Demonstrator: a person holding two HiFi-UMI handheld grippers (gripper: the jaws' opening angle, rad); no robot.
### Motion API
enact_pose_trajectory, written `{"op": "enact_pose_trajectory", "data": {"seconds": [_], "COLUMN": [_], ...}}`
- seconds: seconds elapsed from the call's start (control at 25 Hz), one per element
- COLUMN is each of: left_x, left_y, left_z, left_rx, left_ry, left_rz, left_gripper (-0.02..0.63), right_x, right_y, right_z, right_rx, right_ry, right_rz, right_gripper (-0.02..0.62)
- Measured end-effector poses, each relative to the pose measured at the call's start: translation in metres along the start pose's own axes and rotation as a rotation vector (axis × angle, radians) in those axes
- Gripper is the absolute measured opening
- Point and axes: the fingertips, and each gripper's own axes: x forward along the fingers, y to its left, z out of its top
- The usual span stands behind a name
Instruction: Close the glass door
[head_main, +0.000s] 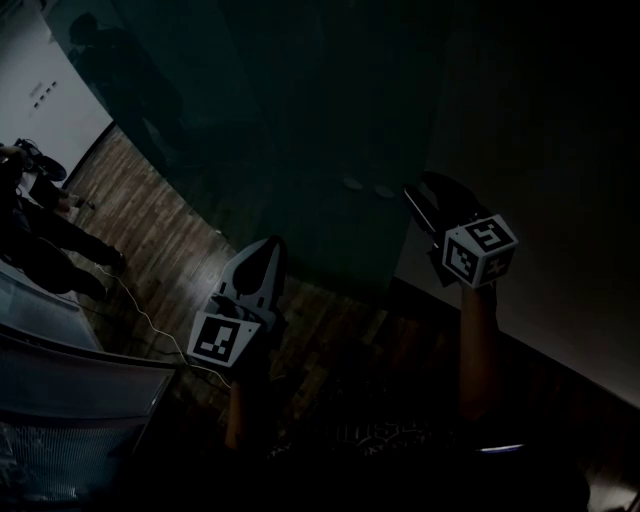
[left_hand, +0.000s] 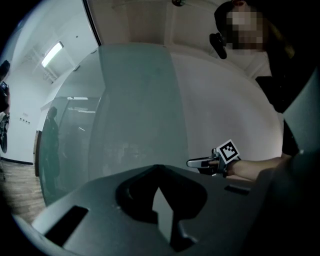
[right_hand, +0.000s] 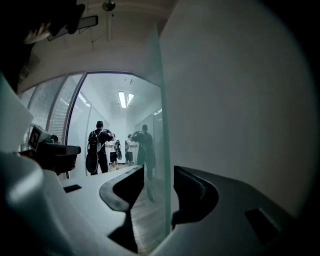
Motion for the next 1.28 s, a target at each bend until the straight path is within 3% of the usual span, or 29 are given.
{"op": "enact_pose_trajectory", "data": {"seconds": [1.28], "left_x": [-0.016], "left_y": [0.02], "left_z": [-0.016], "left_rx": [0.002], "left_ry": [-0.005], "left_rz": [0.15], "left_gripper": [0.002], "right_x": [0.003], "right_y": [0.011], "right_z": [-0.027], "right_rx": [-0.03], "right_ry": [0.071], "right_rz": [0.09], "right_gripper": [0.167]}}
